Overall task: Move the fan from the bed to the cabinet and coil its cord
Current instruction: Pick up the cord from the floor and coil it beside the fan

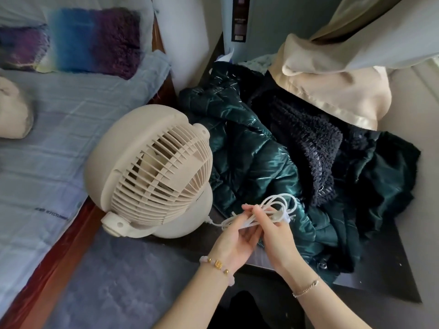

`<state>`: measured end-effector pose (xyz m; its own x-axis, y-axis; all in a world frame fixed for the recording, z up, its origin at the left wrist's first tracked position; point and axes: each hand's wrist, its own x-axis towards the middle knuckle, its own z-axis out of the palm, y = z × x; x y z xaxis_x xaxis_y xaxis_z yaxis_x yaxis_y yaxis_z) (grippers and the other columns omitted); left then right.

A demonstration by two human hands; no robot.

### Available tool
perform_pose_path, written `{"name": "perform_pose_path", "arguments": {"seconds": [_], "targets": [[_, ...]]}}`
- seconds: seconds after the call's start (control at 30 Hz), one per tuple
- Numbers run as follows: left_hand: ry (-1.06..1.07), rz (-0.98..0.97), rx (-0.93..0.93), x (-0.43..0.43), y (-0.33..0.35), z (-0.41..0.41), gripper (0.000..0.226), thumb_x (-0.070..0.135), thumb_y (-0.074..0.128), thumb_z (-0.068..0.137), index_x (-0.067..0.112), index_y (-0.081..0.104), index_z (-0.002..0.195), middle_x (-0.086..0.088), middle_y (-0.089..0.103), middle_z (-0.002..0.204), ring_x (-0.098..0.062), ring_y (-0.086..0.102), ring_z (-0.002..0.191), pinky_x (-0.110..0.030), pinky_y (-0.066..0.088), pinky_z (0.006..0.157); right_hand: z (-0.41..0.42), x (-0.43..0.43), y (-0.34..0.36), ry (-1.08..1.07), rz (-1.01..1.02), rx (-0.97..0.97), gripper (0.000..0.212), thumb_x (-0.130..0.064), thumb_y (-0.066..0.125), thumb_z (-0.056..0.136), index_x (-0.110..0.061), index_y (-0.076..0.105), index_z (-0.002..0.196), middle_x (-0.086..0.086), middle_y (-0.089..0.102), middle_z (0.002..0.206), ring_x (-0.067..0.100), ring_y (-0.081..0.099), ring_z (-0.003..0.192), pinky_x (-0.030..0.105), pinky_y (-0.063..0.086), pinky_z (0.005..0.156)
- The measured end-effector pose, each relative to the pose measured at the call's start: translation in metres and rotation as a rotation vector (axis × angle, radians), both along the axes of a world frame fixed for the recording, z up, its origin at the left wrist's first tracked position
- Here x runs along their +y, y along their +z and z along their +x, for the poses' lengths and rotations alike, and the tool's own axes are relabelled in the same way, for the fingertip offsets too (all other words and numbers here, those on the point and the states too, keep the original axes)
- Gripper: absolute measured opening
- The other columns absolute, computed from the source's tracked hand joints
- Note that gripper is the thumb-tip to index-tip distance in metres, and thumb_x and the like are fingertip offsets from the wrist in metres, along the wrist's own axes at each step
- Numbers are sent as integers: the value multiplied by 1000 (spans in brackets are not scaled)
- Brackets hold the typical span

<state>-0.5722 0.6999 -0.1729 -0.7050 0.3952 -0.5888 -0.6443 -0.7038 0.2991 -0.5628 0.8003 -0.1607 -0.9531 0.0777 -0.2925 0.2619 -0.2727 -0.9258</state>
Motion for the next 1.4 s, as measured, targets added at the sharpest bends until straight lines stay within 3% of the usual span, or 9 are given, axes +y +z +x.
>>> {"name": "perform_pose_path", "arguments": {"seconds": [0.2, 0.33, 0.47, 0.6, 0.73, 0.83, 1.07, 1.2, 1.4], "targets": [[-123, -481, 19, -50, -9, -2, 37, 36, 57, 88, 7, 59, 111, -15, 72, 103, -25, 65, 100, -37, 55, 76, -26, 16, 4, 46, 90, -31, 36, -26, 49, 95, -2, 73, 84, 13, 77, 87, 25, 72, 82, 22, 54, 69], [-296, -1117, 649, -55, 2, -9, 32, 43, 56, 87, 35, 46, 116, 13, 50, 123, 8, 45, 109, -12, 36, 84, -45, 18, 9, 176, 114, -51, 35, -24, 48, 96, -3, 71, 80, 11, 76, 85, 25, 71, 78, 27, 56, 68], [-611, -1104, 797, -41, 6, -25, 56, 52, 58, 80, 31, 37, 128, 19, 53, 118, 10, 49, 109, -9, 39, 86, -65, 10, 17, 305, 156, -45, 37, -20, 50, 95, 14, 63, 90, 23, 73, 87, 29, 72, 76, 25, 56, 63], [-596, -1062, 710, -37, -3, -35, 62, 43, 55, 88, 24, 24, 138, 28, 48, 111, 19, 48, 94, 6, 34, 69, -88, -5, 13, 360, 346, -7, 31, -17, 50, 95, 12, 63, 90, 5, 74, 76, 15, 72, 69, 17, 53, 60], [-587, -1130, 682, -27, -19, -43, 52, 38, 48, 94, 20, 28, 139, 5, 55, 124, -13, 54, 116, -17, 38, 83, -115, -26, -9, 483, 753, -20, 26, -24, 48, 94, -2, 60, 88, -2, 67, 79, 10, 59, 69, 24, 44, 71], [-523, -1205, 528, -16, -30, -48, 26, 30, 42, 97, 10, 41, 114, -8, 62, 97, -18, 60, 83, -33, 47, 74, -130, -36, -26, 549, 892, -123, 23, -31, 52, 92, -8, 50, 88, 3, 57, 77, 17, 52, 71, 29, 39, 68], [-503, -1396, 465, 2, -45, -59, 35, 10, 43, 95, -2, 41, 128, -23, 58, 120, -35, 57, 109, -36, 45, 90, -114, -26, -47, 386, 797, -154, 66, -23, 66, 82, -17, 35, 140, 3, 59, 123, 20, 59, 104, 28, 46, 82], [-469, -1399, 427, 11, -51, -54, 31, 19, 40, 96, 8, 39, 125, -14, 61, 114, -28, 62, 104, -38, 52, 87, -98, -15, -57, 256, 741, -25, 61, -23, 67, 83, -31, 41, 138, -11, 65, 112, 8, 65, 94, 23, 53, 83], [-579, -1825, 708, 12, -58, -41, 73, 33, 56, 88, 9, 20, 146, -11, 41, 133, -26, 45, 119, -33, 39, 100, -105, -1, -68, 198, 591, -86, 43, -11, 54, 92, -21, 51, 134, -5, 71, 95, 4, 67, 82, 1, 45, 59]]}}
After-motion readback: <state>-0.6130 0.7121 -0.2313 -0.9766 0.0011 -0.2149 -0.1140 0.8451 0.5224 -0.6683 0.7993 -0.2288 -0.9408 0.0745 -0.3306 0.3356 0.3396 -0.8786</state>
